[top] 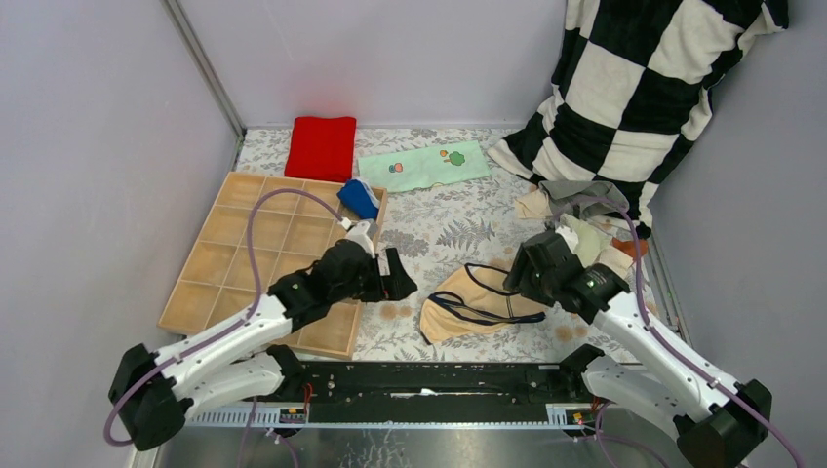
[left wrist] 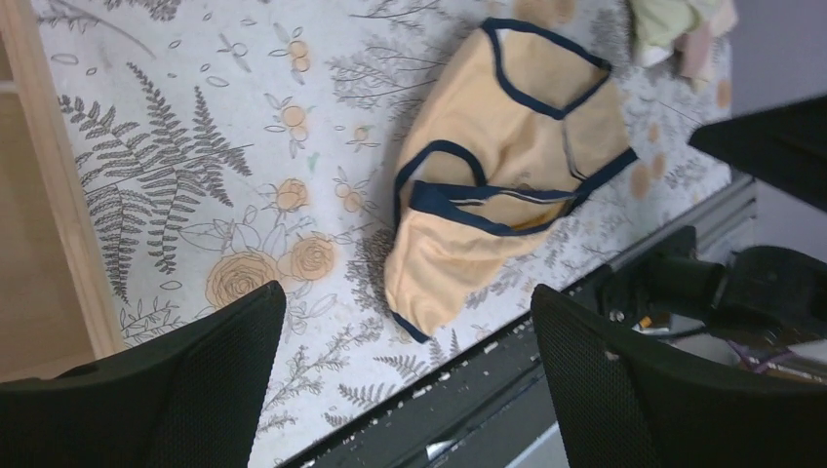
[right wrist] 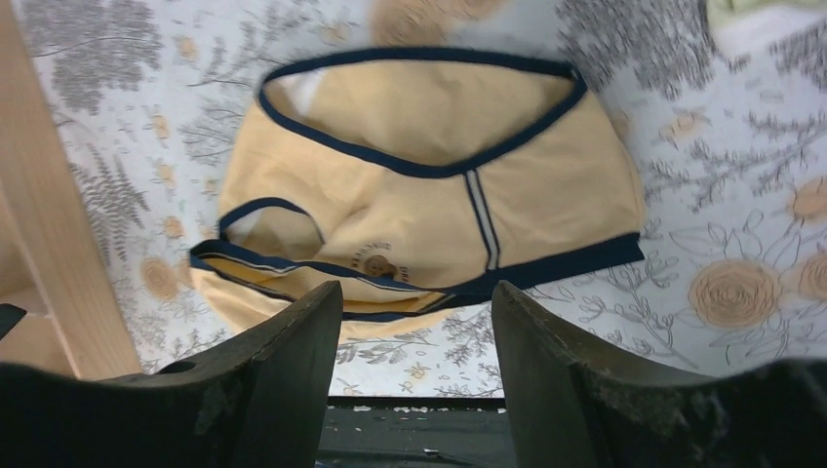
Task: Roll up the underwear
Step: Place the underwear at the center of the board, then flatten out the underwear at the center of the board, then fold the underwear at the center of the board.
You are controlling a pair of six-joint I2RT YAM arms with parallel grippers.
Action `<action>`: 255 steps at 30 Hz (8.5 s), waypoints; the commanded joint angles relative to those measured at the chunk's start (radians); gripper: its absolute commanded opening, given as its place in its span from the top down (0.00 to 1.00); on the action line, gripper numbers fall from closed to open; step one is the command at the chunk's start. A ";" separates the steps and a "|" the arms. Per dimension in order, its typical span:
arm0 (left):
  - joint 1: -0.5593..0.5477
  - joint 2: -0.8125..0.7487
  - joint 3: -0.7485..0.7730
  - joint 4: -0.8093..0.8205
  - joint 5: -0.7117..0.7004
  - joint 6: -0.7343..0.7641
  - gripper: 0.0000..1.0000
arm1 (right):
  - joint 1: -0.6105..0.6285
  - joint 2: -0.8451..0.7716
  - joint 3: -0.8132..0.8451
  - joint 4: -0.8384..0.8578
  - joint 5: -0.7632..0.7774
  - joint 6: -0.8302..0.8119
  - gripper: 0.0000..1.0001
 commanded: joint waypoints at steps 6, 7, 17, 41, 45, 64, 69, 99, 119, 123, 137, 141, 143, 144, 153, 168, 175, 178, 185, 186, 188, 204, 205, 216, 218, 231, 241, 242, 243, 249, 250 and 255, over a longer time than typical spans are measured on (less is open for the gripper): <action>-0.025 0.231 -0.017 0.289 -0.044 -0.048 0.06 | 0.002 -0.077 -0.200 0.030 0.041 0.179 0.35; -0.031 0.260 -0.013 0.301 -0.043 -0.042 0.08 | 0.002 -0.071 -0.209 0.032 0.042 0.182 0.35; -0.152 0.454 0.003 0.440 -0.001 -0.032 0.22 | 0.002 -0.061 -0.289 0.038 0.057 0.201 0.34; -0.191 0.381 0.255 0.124 -0.252 0.148 1.00 | 0.003 -0.096 -0.379 0.296 -0.045 0.226 0.47; -0.192 0.373 0.322 0.099 -0.185 0.240 1.00 | 0.003 -0.085 -0.314 0.228 0.009 0.216 0.42; -0.583 0.223 0.020 0.226 -0.012 0.084 0.29 | 0.001 -0.258 -0.160 0.024 0.217 0.214 0.38; -0.561 0.092 -0.006 0.088 -0.358 -0.081 0.05 | 0.001 -0.160 -0.180 0.087 0.104 0.133 0.36; -0.139 0.755 0.357 0.239 -0.046 0.392 0.20 | -0.156 -0.160 -0.321 0.168 -0.068 0.115 0.27; -0.083 0.977 0.517 0.179 -0.046 0.557 0.33 | -0.156 -0.228 -0.235 0.091 -0.061 0.049 0.27; -0.083 0.999 0.536 0.183 0.027 0.584 0.43 | -0.156 -0.229 -0.234 0.091 -0.063 0.041 0.27; -0.037 0.985 0.541 0.162 -0.009 0.574 0.99 | -0.156 -0.229 -0.259 0.104 -0.068 0.044 0.27; 0.001 0.976 0.579 0.148 -0.003 0.599 1.00 | -0.156 -0.215 -0.269 0.119 -0.063 0.061 0.27; 0.011 0.991 0.631 0.120 0.006 0.633 1.00 | -0.156 -0.204 -0.275 0.131 -0.060 0.071 0.27; 0.013 1.000 0.661 0.104 0.005 0.657 1.00 | -0.155 -0.199 -0.276 0.139 -0.060 0.074 0.27; 0.035 1.096 0.812 0.060 -0.029 0.815 0.97 | -0.169 -0.064 -0.264 0.224 -0.067 0.025 0.27; 0.101 0.803 0.637 0.122 -0.206 0.466 0.27 | -0.473 0.207 -0.204 0.391 -0.310 -0.173 0.27; 0.090 0.534 0.307 0.175 -0.113 0.203 0.24 | -0.509 0.281 -0.172 0.419 -0.319 -0.216 0.32; 0.031 0.457 0.180 0.188 -0.136 0.106 0.23 | -0.518 0.313 -0.167 0.433 -0.327 -0.225 0.34; -0.184 0.375 0.042 0.062 -0.359 -0.195 0.22 | -0.524 0.343 -0.185 0.460 -0.332 -0.229 0.36; -0.198 0.369 0.023 0.056 -0.368 -0.235 0.22 | -0.524 0.347 -0.188 0.465 -0.336 -0.232 0.36; -0.221 0.360 -0.010 0.067 -0.367 -0.291 0.21 | -0.524 0.360 -0.193 0.475 -0.351 -0.237 0.37; -0.263 0.498 0.014 0.175 -0.373 -0.315 0.20 | -0.525 0.397 -0.263 0.566 -0.412 -0.179 0.79; -0.263 0.504 0.014 0.176 -0.376 -0.315 0.19 | -0.526 0.384 -0.271 0.562 -0.404 -0.170 0.82; -0.260 0.507 0.030 0.152 -0.397 -0.294 0.19 | -0.528 -0.001 -0.400 0.411 -0.225 0.018 1.00; -0.260 0.509 0.027 0.152 -0.396 -0.293 0.19 | -0.528 -0.071 -0.436 0.393 -0.242 0.054 0.97; -0.158 0.445 0.013 0.170 -0.359 -0.256 0.18 | -0.527 -0.204 -0.288 0.268 -0.290 -0.156 0.46; -0.062 0.468 0.005 0.224 -0.279 -0.231 0.26 | -0.150 -0.172 -0.235 0.418 -0.244 -0.231 0.48; -0.057 0.468 -0.004 0.244 -0.264 -0.235 0.27 | -0.087 -0.157 -0.236 0.445 -0.224 -0.234 0.48; -0.054 0.470 -0.011 0.268 -0.248 -0.236 0.28 | -0.018 -0.137 -0.234 0.467 -0.194 -0.238 0.48; -0.054 0.490 -0.031 0.350 -0.164 -0.234 0.33 | 0.380 0.009 -0.234 0.642 0.042 -0.319 0.45; -0.053 0.492 -0.037 0.354 -0.157 -0.239 0.33 | 0.435 0.039 -0.232 0.668 0.074 -0.334 0.45; -0.054 0.487 -0.073 0.355 -0.140 -0.268 0.34 | 0.613 0.197 -0.222 0.839 0.166 -0.394 0.42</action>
